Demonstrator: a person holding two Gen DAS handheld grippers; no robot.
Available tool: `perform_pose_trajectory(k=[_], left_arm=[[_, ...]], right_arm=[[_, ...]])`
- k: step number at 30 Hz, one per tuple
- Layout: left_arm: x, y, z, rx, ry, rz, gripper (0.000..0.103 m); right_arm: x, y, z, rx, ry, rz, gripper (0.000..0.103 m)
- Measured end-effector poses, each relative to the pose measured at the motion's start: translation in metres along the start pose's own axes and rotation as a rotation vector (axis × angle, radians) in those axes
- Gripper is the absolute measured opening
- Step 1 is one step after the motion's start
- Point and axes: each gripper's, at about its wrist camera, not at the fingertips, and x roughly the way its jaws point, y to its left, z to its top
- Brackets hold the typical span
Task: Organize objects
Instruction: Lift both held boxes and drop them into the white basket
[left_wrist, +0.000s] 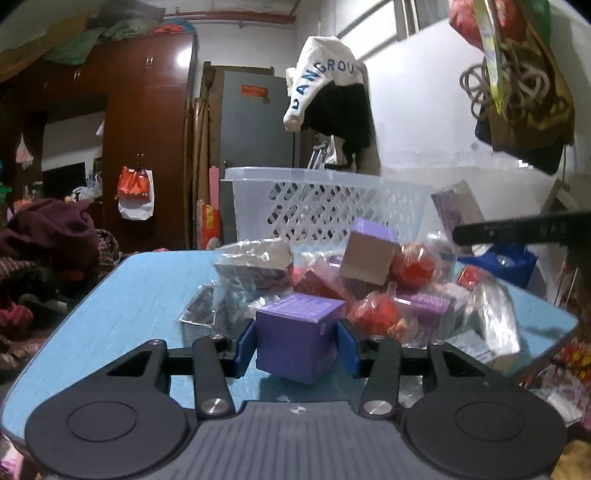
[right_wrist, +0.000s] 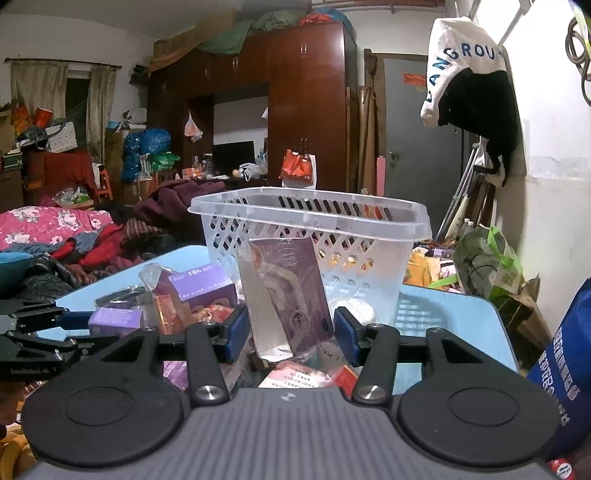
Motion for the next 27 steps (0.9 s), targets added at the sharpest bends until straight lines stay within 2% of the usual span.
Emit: perform_pose_trajectory(k=[4, 7, 16, 19, 22, 25, 27], left_arm=[[0.007, -0.002, -0.004, 0.019, 0.008, 0.008, 0.056], [0.006, 0.002, -0.006, -0.008, -0.009, -0.015, 0.050], [-0.020, 0.010, 0.021, -0.058, -0.170, 0.003, 0.047], [-0.013, 0.016, 0.046, -0.074, -0.208, -0.017, 0.047], [0.006, 0.023, 0.085, -0.120, -0.224, -0.057, 0.047], [0.039, 0.030, 0.128, -0.160, -0.185, -0.127, 0.046], [0.064, 0.031, 0.151, -0.181, -0.142, -0.164, 0.046]], right_arm=[[-0.001, -0.001, -0.001, 0.004, -0.002, 0.001, 0.054], [-0.003, -0.002, -0.002, 0.006, -0.006, 0.000, 0.054], [-0.009, -0.005, 0.010, 0.014, -0.042, -0.010, 0.054], [-0.004, -0.007, 0.026, 0.006, -0.063, -0.017, 0.054], [0.009, -0.010, 0.048, 0.002, -0.074, -0.009, 0.054], [0.029, -0.013, 0.074, -0.020, -0.071, -0.035, 0.054], [0.045, -0.021, 0.088, 0.016, -0.043, -0.020, 0.054]])
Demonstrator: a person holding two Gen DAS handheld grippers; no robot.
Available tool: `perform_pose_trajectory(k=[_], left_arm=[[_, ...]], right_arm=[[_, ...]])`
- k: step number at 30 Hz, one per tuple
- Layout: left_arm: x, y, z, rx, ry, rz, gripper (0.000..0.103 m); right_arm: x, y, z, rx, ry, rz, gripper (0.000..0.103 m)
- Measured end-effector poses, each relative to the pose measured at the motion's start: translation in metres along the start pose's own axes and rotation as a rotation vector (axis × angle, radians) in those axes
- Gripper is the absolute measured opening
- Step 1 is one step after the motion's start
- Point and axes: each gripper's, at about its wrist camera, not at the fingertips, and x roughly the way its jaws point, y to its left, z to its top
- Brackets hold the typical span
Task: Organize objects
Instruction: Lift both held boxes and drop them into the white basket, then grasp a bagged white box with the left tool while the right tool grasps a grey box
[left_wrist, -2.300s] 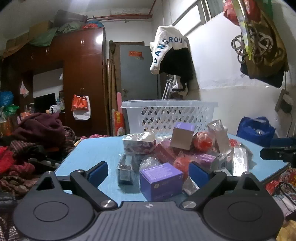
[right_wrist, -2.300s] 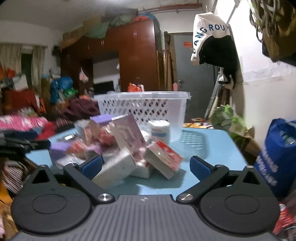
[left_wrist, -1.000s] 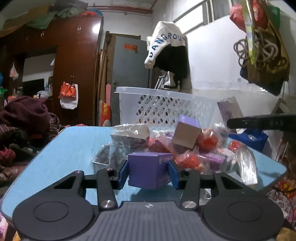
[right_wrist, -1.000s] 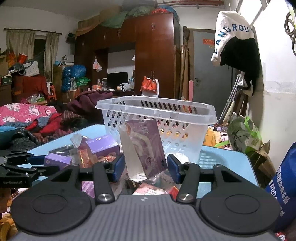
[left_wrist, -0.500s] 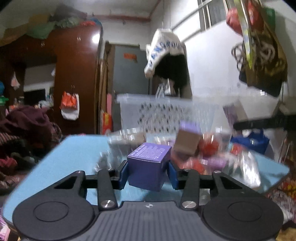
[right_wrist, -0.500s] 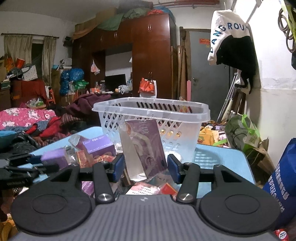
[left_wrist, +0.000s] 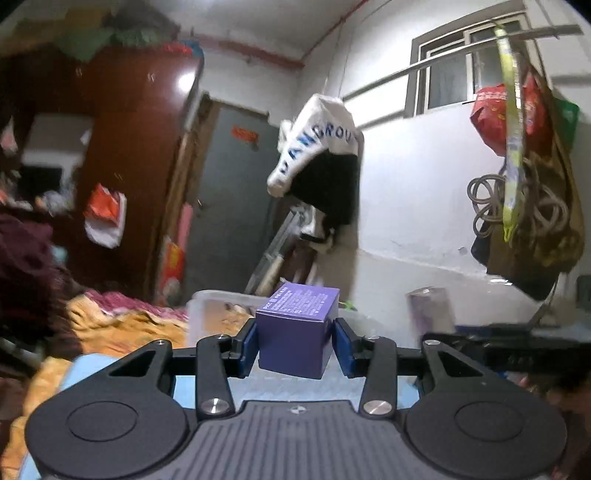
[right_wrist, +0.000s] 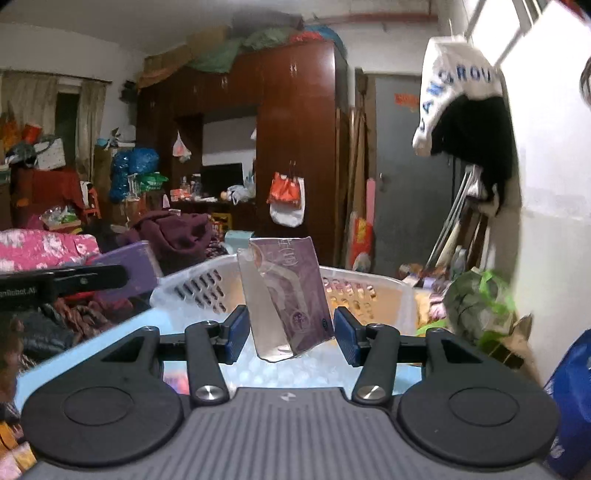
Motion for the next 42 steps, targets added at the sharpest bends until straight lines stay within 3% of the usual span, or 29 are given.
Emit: perform_pose_trajectory(k=[2, 5, 7, 8, 9, 10, 12, 16, 19, 22, 24, 28, 31, 34, 37, 42], left_arm=[[0.025, 0.000, 0.009, -0.009, 0.035, 0.019, 0.046], [0.055, 0.003, 0.016, -0.031, 0.058, 0.069, 0.051], [0.068, -0.002, 0.013, 0.025, 0.073, 0.120, 0.083], [0.073, -0.006, 0.009, 0.066, 0.077, 0.178, 0.084], [0.073, -0.009, 0.006, 0.101, 0.084, 0.221, 0.084], [0.071, -0.012, 0.003, 0.117, 0.094, 0.229, 0.084], [0.049, -0.014, -0.002, 0.105, 0.071, 0.174, 0.084], [-0.027, -0.028, -0.038, 0.133, 0.024, 0.080, 0.084], [-0.080, -0.038, -0.082, 0.121, 0.014, 0.059, 0.084], [-0.117, -0.047, -0.118, 0.082, 0.008, 0.038, 0.084], [-0.119, -0.052, -0.132, 0.090, 0.036, 0.043, 0.084], [-0.104, -0.059, -0.142, 0.153, 0.085, 0.057, 0.084], [-0.098, -0.055, -0.151, 0.153, 0.122, 0.024, 0.084], [-0.103, -0.058, -0.163, 0.196, 0.111, 0.028, 0.084], [-0.103, -0.061, -0.171, 0.204, 0.123, 0.003, 0.084], [-0.094, -0.072, -0.180, 0.258, 0.134, 0.039, 0.084]], right_arm=[[0.018, -0.004, 0.010, 0.008, 0.028, 0.004, 0.054], [0.034, 0.000, 0.012, -0.054, 0.038, -0.069, 0.057], [0.041, -0.001, 0.012, -0.058, 0.054, -0.084, 0.084], [0.041, -0.001, 0.011, -0.050, 0.045, -0.093, 0.097], [0.036, 0.000, 0.009, -0.052, 0.022, -0.105, 0.099], [0.027, 0.002, 0.007, -0.055, 0.002, -0.111, 0.099], [0.007, -0.001, 0.002, -0.030, -0.029, -0.104, 0.103], [-0.048, -0.009, -0.033, 0.061, -0.057, -0.026, 0.103], [-0.087, -0.016, -0.087, 0.145, -0.050, 0.053, 0.103], [-0.111, -0.011, -0.137, 0.218, -0.039, 0.061, 0.103], [-0.116, 0.000, -0.156, 0.208, -0.027, 0.075, 0.103], [-0.099, 0.024, -0.159, 0.099, 0.030, 0.080, 0.103], [-0.083, 0.022, -0.156, 0.137, 0.052, 0.138, 0.097], [-0.076, 0.029, -0.162, 0.149, 0.072, 0.166, 0.086], [-0.075, 0.033, -0.164, 0.160, 0.073, 0.196, 0.064], [-0.086, 0.028, -0.169, 0.162, 0.075, 0.183, 0.055]])
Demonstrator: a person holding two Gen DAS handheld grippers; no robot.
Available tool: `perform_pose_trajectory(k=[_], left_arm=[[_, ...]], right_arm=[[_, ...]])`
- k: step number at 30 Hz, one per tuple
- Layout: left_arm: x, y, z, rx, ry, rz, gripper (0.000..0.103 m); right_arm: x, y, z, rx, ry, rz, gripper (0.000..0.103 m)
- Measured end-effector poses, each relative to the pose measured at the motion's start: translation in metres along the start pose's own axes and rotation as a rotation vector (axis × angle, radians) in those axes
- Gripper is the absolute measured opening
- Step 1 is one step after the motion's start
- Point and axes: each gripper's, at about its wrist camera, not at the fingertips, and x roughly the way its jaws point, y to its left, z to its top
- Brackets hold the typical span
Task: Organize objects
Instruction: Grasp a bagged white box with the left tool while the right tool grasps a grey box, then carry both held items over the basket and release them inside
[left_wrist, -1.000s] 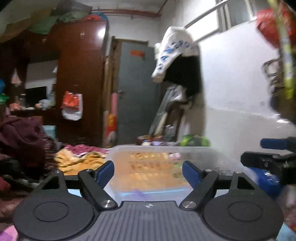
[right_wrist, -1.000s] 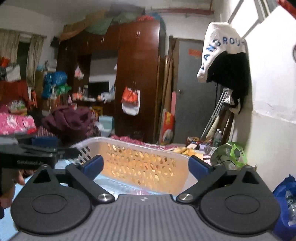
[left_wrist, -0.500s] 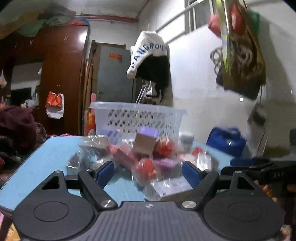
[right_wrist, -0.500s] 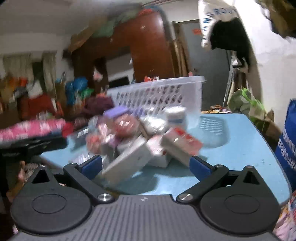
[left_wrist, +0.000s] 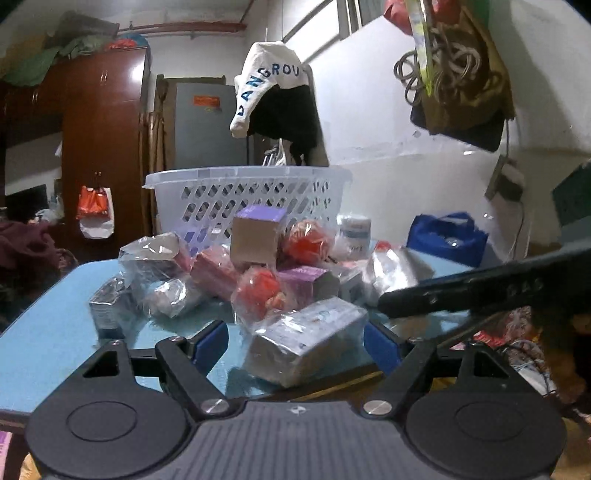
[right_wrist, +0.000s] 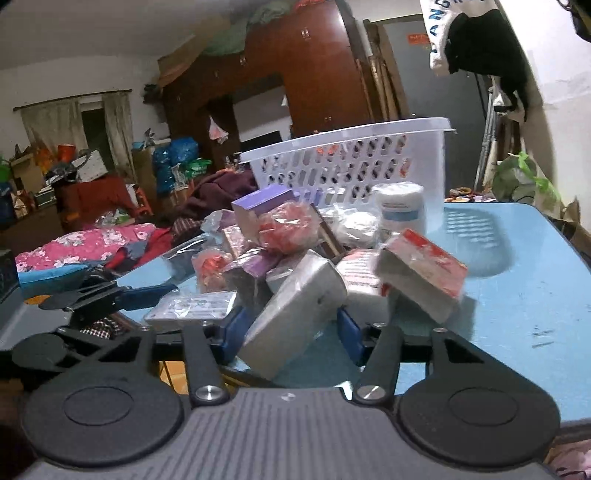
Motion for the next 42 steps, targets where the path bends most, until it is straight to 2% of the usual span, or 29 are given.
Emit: perform_pose_trajectory(k=[2, 3, 4, 7, 10, 15, 20, 26, 30, 32, 35, 38, 42], left_arm=[[0.001, -0.002, -0.001, 0.006, -0.004, 0.001, 0.082], [0.001, -0.002, -0.001, 0.008, -0.006, 0.002, 0.070], [0.000, 0.000, -0.001, 0.004, -0.006, -0.007, 0.066], [-0.004, 0.004, -0.004, -0.014, -0.019, -0.016, 0.060], [-0.009, 0.005, -0.005, -0.005, -0.037, -0.011, 0.059], [-0.022, 0.012, -0.001, 0.000, -0.097, -0.020, 0.056], [-0.030, 0.019, 0.005, -0.013, -0.145, -0.007, 0.055], [-0.033, 0.033, 0.015, -0.079, -0.170, -0.019, 0.054], [-0.029, 0.048, 0.047, -0.118, -0.222, -0.006, 0.054], [-0.018, 0.058, 0.077, -0.124, -0.253, 0.012, 0.054], [0.017, 0.072, 0.132, -0.134, -0.246, 0.037, 0.053], [0.056, 0.081, 0.175, -0.143, -0.212, 0.051, 0.053], [0.100, 0.082, 0.198, -0.117, -0.169, 0.098, 0.056]], right_arm=[[-0.003, -0.001, -0.001, -0.005, -0.002, -0.009, 0.054], [-0.003, -0.002, 0.000, 0.000, -0.001, -0.008, 0.054], [-0.003, -0.003, -0.001, 0.003, 0.000, -0.006, 0.054], [0.002, 0.000, 0.001, 0.005, 0.014, 0.003, 0.056], [0.010, 0.006, 0.000, -0.014, 0.029, -0.005, 0.056], [0.001, 0.008, -0.001, -0.036, 0.002, -0.023, 0.046], [-0.017, 0.007, 0.008, -0.050, -0.050, -0.033, 0.046], [-0.016, 0.006, 0.023, -0.055, -0.076, -0.033, 0.046], [-0.016, 0.006, 0.052, -0.083, -0.122, -0.019, 0.046], [-0.008, 0.004, 0.081, -0.109, -0.167, -0.019, 0.046], [0.019, 0.002, 0.128, -0.180, -0.205, -0.088, 0.046], [0.057, -0.007, 0.166, -0.228, -0.173, -0.143, 0.046], [0.096, -0.014, 0.184, -0.282, -0.121, -0.184, 0.047]])
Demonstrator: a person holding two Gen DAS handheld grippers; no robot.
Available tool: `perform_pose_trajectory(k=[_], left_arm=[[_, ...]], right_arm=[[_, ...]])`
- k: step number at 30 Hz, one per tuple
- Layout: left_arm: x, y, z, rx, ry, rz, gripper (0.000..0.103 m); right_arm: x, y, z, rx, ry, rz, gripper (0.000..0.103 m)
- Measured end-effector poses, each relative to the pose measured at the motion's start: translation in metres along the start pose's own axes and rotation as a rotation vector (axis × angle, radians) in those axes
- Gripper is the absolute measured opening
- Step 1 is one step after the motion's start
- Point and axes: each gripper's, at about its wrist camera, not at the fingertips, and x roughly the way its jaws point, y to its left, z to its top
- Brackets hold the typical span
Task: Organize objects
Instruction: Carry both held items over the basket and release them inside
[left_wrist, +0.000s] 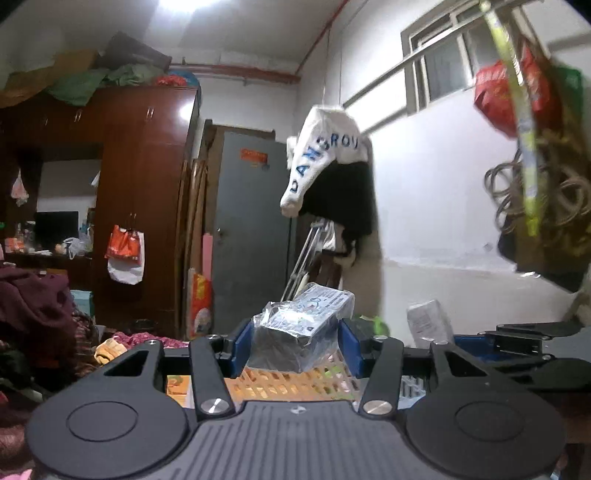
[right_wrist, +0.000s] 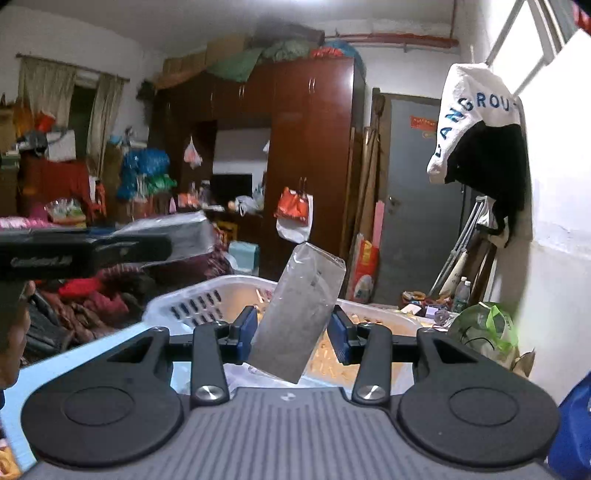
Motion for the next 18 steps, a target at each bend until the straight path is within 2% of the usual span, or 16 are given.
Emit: perform_pose_trajectory(k=[1, 2, 3, 5, 7, 8, 12, 15, 18], left_arm=[[0.012, -0.001, 0.000, 0.011, 0.031, 0.000, 0.064], [0.025, -0.002, 0.000, 0.010, 0.058, 0.015, 0.073], [0.032, 0.000, -0.002, 0.004, 0.070, 0.035, 0.091], [0.039, 0.006, -0.007, -0.026, 0.091, 0.045, 0.093], [0.029, 0.012, -0.013, -0.051, 0.085, 0.039, 0.093], [0.021, 0.012, -0.017, -0.030, 0.080, 0.042, 0.093], [-0.027, 0.011, -0.037, 0.148, 0.112, 0.101, 0.093], [-0.068, 0.022, -0.059, 0.156, 0.121, 0.068, 0.093], [-0.095, 0.032, -0.085, 0.135, 0.160, 0.042, 0.093]], right_arm=[[0.005, -0.001, 0.001, 0.000, 0.002, 0.004, 0.049], [0.009, -0.003, 0.001, 0.004, -0.003, 0.003, 0.062], [0.009, -0.004, 0.001, 0.007, -0.009, -0.014, 0.083], [0.000, -0.006, -0.002, -0.004, -0.034, -0.061, 0.096], [-0.016, -0.005, -0.005, 0.000, -0.024, -0.080, 0.102], [-0.026, -0.004, -0.008, 0.009, -0.016, -0.075, 0.103], [-0.079, -0.003, -0.040, 0.002, -0.053, -0.033, 0.103], [-0.109, -0.006, -0.079, 0.010, -0.019, -0.034, 0.103], [-0.121, -0.018, -0.114, 0.107, 0.020, -0.015, 0.103]])
